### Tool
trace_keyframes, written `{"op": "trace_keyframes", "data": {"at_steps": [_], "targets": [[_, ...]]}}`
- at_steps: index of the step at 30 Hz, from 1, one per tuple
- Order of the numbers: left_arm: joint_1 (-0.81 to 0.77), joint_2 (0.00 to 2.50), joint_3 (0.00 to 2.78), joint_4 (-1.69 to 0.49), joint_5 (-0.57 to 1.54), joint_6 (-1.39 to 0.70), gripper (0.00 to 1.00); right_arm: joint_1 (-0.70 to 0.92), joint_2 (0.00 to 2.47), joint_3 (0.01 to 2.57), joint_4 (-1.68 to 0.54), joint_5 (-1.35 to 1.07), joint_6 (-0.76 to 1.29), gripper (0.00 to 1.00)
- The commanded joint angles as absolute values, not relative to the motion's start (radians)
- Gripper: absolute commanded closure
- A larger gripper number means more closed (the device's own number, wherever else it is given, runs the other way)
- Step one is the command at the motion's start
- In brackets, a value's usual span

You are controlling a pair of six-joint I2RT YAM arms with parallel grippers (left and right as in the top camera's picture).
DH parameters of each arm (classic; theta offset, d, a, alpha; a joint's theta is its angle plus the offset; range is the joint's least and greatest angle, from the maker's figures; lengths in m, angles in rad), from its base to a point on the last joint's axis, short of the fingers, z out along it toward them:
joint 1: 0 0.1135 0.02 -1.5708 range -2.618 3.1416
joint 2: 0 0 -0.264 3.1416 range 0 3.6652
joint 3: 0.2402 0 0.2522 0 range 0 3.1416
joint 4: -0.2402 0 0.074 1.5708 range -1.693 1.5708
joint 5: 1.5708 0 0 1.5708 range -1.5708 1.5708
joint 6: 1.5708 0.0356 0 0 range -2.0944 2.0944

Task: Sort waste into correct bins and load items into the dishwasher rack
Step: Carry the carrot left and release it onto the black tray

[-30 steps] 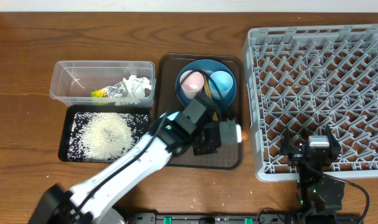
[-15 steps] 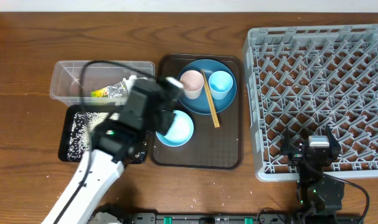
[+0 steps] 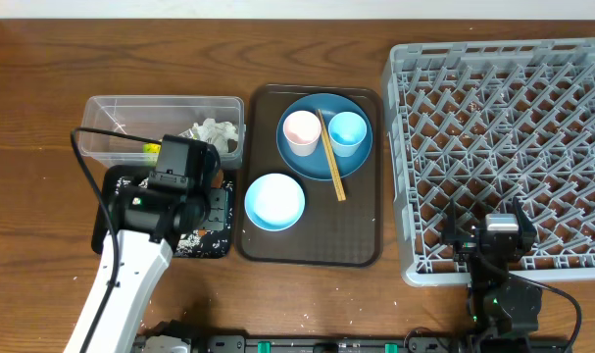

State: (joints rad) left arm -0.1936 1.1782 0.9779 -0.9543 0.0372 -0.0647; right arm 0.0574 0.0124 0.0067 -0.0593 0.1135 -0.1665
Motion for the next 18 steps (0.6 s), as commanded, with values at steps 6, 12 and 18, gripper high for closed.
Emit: {"op": "trace_keyframes", "data": {"at_steps": [6, 12, 18], "targets": [[-0.184, 1.318, 0.920, -0.926, 0.025, -0.084, 0.92, 0.039, 0.011, 0.006, -0.062, 0.126, -0.170, 0.01], [-0.184, 1.446, 0.907, -0.836, 0.024, -0.084, 0.92, 0.039, 0.011, 0.006, -0.062, 0.126, -0.170, 0.01], [-0.184, 1.561, 0.907, -0.775, 0.010, -0.084, 0.91, 0.039, 0.011, 0.006, -0.062, 0.127, -0.170, 0.01]]}}
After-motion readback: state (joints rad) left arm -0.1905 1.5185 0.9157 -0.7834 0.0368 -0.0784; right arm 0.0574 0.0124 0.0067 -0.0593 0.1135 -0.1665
